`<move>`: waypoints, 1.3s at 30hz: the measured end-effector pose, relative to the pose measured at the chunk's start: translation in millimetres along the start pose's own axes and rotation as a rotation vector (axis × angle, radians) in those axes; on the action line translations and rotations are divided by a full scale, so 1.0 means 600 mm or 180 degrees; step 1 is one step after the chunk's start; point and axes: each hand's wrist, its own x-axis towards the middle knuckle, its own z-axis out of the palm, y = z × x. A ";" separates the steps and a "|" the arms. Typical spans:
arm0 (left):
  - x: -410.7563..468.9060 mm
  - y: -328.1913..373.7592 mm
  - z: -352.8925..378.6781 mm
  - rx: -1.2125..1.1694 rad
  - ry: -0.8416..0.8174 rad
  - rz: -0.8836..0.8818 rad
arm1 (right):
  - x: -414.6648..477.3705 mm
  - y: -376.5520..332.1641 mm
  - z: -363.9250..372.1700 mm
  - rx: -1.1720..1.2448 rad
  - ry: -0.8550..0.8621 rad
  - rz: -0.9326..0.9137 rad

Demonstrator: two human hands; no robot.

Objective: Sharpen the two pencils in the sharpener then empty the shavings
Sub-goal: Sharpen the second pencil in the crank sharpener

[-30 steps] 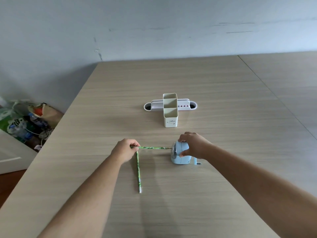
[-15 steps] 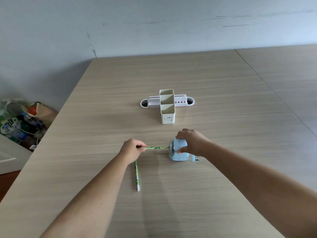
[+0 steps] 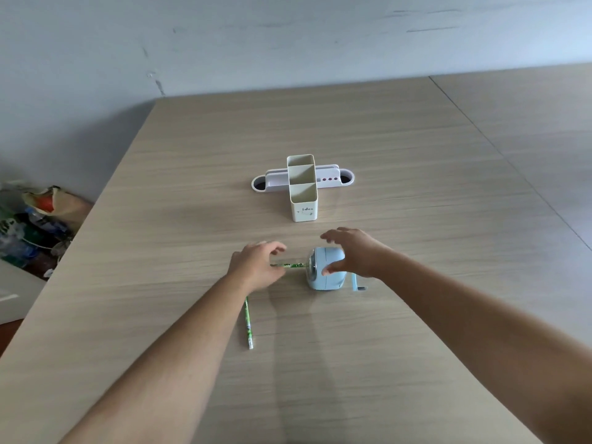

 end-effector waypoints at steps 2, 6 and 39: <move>0.004 0.033 -0.004 0.0410 -0.0007 0.0281 | -0.010 0.019 -0.014 0.0303 0.0347 0.0187; 0.018 0.107 0.023 0.0957 0.0042 0.0928 | -0.050 0.072 -0.009 0.0409 0.0210 0.0730; 0.043 0.162 0.088 0.1018 0.0126 0.0654 | 0.037 0.125 0.026 -0.0782 0.0226 0.0294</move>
